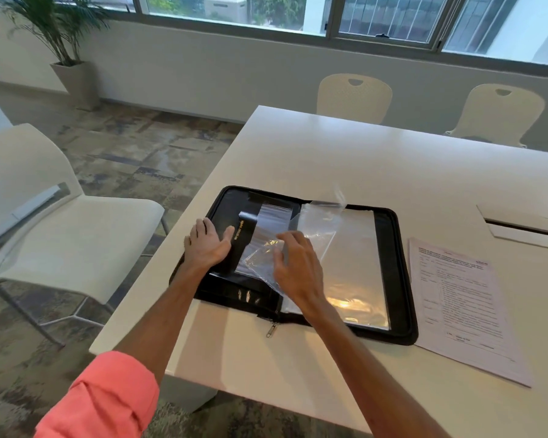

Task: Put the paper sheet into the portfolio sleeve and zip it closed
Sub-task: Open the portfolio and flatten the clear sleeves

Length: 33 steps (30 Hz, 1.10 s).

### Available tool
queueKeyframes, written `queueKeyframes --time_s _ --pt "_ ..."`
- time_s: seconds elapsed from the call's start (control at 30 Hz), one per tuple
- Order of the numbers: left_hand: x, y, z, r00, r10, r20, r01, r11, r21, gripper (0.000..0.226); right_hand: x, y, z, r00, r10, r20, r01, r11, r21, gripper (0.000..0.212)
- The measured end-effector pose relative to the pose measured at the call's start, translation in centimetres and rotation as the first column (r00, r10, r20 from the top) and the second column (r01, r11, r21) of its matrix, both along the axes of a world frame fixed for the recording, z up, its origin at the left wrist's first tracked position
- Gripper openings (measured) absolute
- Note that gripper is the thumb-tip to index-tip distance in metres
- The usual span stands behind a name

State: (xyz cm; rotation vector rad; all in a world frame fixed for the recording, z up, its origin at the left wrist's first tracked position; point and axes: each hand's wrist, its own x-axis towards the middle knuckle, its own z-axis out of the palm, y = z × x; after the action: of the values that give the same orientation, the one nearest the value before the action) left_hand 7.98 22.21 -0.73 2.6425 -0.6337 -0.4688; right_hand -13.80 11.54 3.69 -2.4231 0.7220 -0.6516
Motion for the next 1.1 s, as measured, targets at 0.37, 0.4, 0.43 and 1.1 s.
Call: queueKeyframes --time_s 0.37,0.4,0.43,1.1 --pt "-1.2 -0.5 0.4 0.977 -0.100 0.189 0.105 0.994 -0.015 0.106 2.1 3.4 -4.1 0.938 0.147 -0.314 -0.183 0.979 -0.090 0.062" --pt "-1.2 -0.4 0.3 0.976 -0.109 0.187 0.114 0.993 -0.015 0.107 2.4 3.8 -4.3 0.936 0.177 -0.305 -0.217 0.971 -0.103 0.060" --pt "-1.2 -0.3 0.2 0.977 -0.113 0.179 0.118 0.993 -0.017 0.109 2.6 4.1 -4.4 0.930 0.213 -0.300 -0.258 0.959 -0.117 0.059" --pt "0.3 2.6 0.6 0.958 -0.156 0.242 0.205 0.960 -0.191 0.087 4.7 5.2 -5.5 0.779 0.536 -0.327 -0.607 0.775 -0.176 0.065"
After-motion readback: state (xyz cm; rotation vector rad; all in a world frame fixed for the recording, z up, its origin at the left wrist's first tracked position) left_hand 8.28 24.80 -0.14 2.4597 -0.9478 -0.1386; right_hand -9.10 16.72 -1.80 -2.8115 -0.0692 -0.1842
